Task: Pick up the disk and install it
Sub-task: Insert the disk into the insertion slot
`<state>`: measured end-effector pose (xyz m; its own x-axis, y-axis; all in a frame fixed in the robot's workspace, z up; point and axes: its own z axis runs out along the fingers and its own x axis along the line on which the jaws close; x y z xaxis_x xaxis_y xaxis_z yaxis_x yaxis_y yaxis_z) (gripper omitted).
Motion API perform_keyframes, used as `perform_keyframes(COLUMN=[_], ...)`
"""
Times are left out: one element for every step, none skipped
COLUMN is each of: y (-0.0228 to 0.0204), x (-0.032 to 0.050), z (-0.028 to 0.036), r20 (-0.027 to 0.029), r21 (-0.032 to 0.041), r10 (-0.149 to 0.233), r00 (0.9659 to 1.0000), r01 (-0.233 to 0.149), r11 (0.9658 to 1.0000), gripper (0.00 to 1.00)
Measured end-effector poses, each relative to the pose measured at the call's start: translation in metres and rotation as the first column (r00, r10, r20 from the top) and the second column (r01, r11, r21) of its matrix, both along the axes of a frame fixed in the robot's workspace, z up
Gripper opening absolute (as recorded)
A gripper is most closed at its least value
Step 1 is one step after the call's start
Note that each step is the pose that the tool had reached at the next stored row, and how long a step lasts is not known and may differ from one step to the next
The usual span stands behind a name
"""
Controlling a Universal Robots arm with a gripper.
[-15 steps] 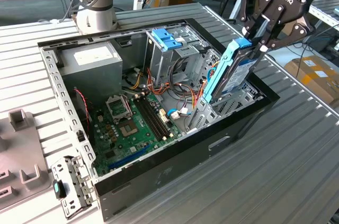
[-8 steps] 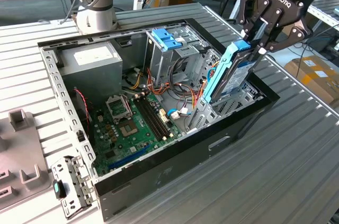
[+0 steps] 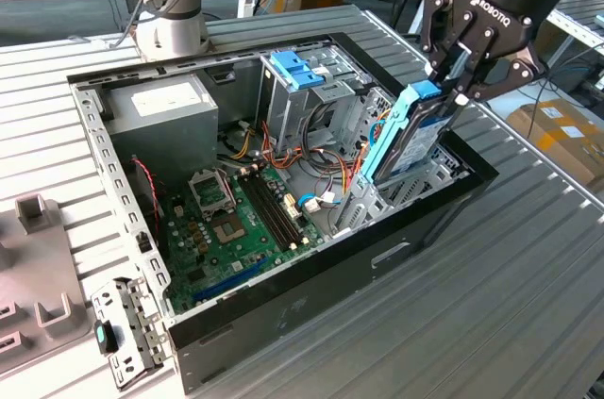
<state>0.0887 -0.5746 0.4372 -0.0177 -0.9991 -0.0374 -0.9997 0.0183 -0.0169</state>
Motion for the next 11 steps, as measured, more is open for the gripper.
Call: perform_keyframes(y=[0.0000,0.0000,0.0000,0.0000,0.0000,0.0000,0.0000,0.0000,0.0000,0.0000,0.0000], x=[0.0000,0.0000,0.0000,0.0000,0.0000,0.0000,0.0000,0.0000,0.0000,0.0000,0.0000], z=[-0.0029,-0.0062,-0.0098,-0.0134,-0.0164,-0.0186,-0.0205,-0.0232,-0.0250,-0.0266,-0.0303], r20=[0.0000,0.0000,0.0000,0.0000,0.0000,0.0000,0.0000,-0.0001,0.0000,0.0000,0.0000], r21=[0.0000,0.0002,0.0000,0.0001,0.0000,0.0001,0.0001,0.0000,0.0001,0.0000,0.0000], r10=[0.000,0.000,0.000,0.000,0.001,0.001,0.001,0.001,0.001,0.001,0.001], r00=[1.0000,1.0000,1.0000,1.0000,1.0000,1.0000,1.0000,1.0000,1.0000,1.0000,1.0000], r01=[0.000,0.000,0.000,0.000,-0.001,-0.001,-0.001,-0.001,-0.001,-0.001,-0.001], r11=[1.0000,1.0000,1.0000,1.0000,1.0000,1.0000,1.0000,1.0000,1.0000,1.0000,1.0000], gripper=[0.35,0.35,0.35,0.35,0.35,0.35,0.35,0.35,0.35,0.35,0.35])
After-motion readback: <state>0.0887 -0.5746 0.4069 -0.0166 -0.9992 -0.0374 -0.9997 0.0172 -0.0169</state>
